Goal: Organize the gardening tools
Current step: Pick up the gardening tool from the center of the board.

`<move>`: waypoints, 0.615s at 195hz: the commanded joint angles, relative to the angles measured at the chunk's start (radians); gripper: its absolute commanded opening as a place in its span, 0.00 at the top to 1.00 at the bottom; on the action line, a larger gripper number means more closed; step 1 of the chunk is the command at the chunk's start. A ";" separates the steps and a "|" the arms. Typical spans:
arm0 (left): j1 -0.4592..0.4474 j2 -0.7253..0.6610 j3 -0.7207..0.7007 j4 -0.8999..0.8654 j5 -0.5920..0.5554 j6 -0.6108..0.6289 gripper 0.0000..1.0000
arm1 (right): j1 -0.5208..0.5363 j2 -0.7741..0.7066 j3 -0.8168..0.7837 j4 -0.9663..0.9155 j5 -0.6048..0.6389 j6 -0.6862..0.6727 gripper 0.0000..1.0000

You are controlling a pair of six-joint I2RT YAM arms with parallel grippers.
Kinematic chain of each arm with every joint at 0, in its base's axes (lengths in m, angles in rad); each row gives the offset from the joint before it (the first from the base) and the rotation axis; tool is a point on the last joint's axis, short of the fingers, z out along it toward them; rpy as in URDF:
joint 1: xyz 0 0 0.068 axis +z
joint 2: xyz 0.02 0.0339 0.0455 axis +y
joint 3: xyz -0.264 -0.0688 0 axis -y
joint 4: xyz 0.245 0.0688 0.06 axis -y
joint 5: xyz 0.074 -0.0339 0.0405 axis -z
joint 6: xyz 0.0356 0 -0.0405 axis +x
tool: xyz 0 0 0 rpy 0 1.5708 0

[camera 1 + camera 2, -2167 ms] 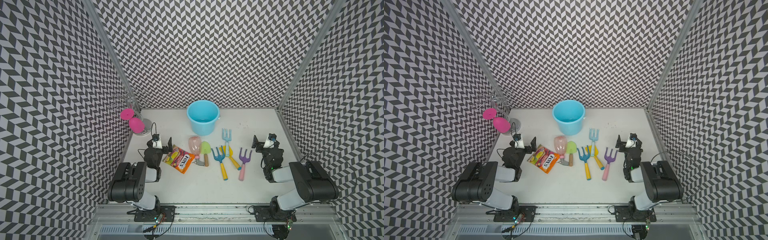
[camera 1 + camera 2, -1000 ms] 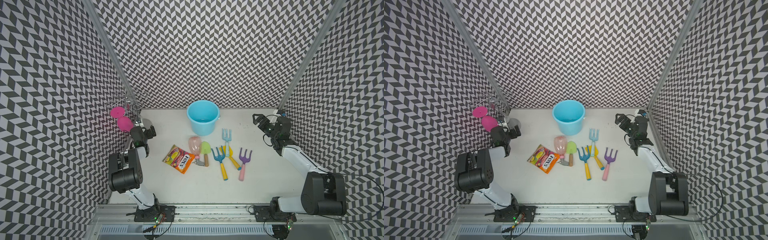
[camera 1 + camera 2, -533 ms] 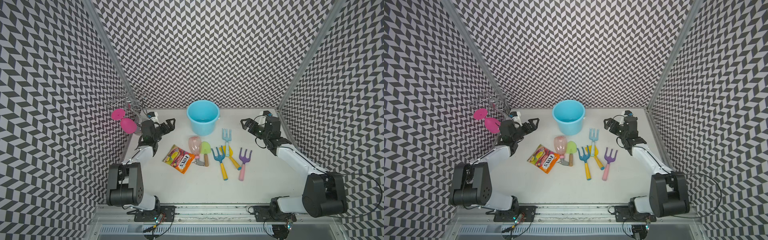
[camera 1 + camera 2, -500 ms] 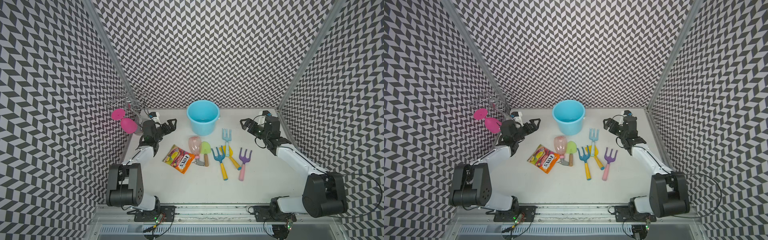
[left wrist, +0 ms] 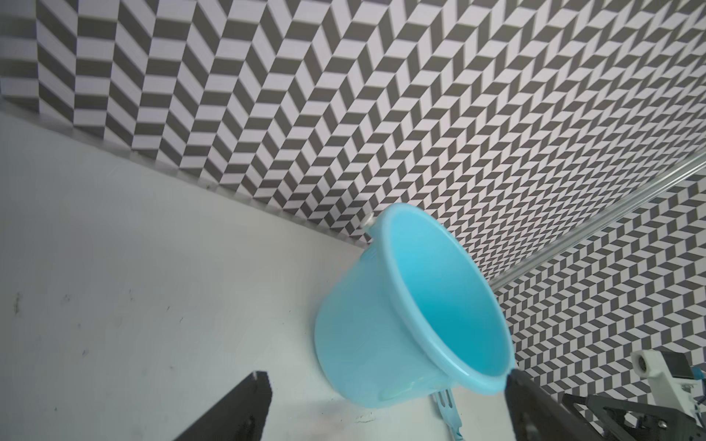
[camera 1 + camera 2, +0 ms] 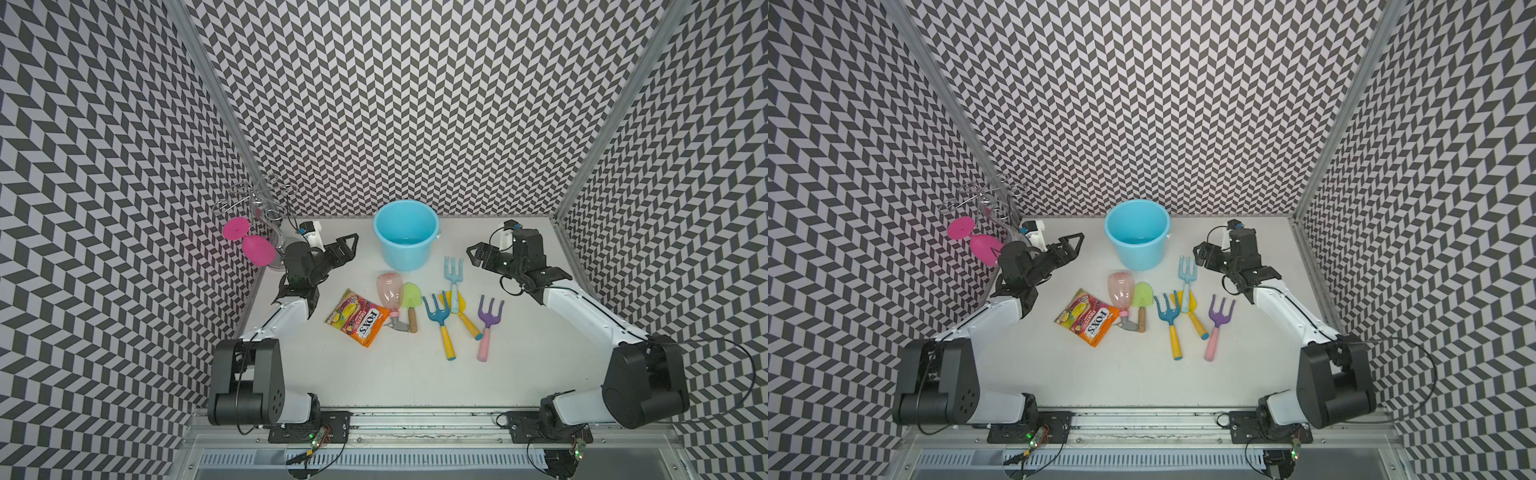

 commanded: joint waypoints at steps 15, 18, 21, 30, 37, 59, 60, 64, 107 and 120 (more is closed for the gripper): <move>-0.060 -0.038 0.024 -0.057 0.007 0.056 0.07 | 0.049 0.086 0.026 -0.082 0.038 -0.052 0.17; -0.068 -0.042 0.025 -0.071 -0.002 0.068 0.08 | 0.053 0.096 0.031 -0.089 0.040 -0.055 0.18; -0.073 -0.048 0.025 -0.084 -0.011 0.077 0.08 | 0.056 0.106 0.038 -0.096 0.043 -0.056 0.18; -0.090 -0.067 0.022 -0.107 -0.035 0.097 0.08 | 0.063 0.134 0.054 -0.114 0.046 -0.060 0.18; -0.102 -0.082 0.012 -0.118 -0.057 0.112 0.08 | 0.068 0.154 0.060 -0.117 0.048 -0.062 0.18; -0.123 -0.134 -0.025 -0.130 -0.098 0.139 0.12 | 0.081 0.224 0.084 -0.117 0.033 -0.061 0.26; -0.123 -0.137 -0.027 -0.130 -0.098 0.140 0.12 | 0.082 0.226 0.086 -0.118 0.032 -0.062 0.26; -0.125 -0.145 -0.031 -0.129 -0.097 0.143 0.14 | 0.087 0.238 0.091 -0.120 0.030 -0.062 0.27; -0.131 -0.148 0.008 -0.152 -0.048 0.156 0.26 | 0.132 0.350 0.164 -0.153 0.067 -0.064 0.34; -0.133 -0.144 0.011 -0.157 -0.039 0.157 0.27 | 0.134 0.382 0.184 -0.170 0.082 -0.064 0.38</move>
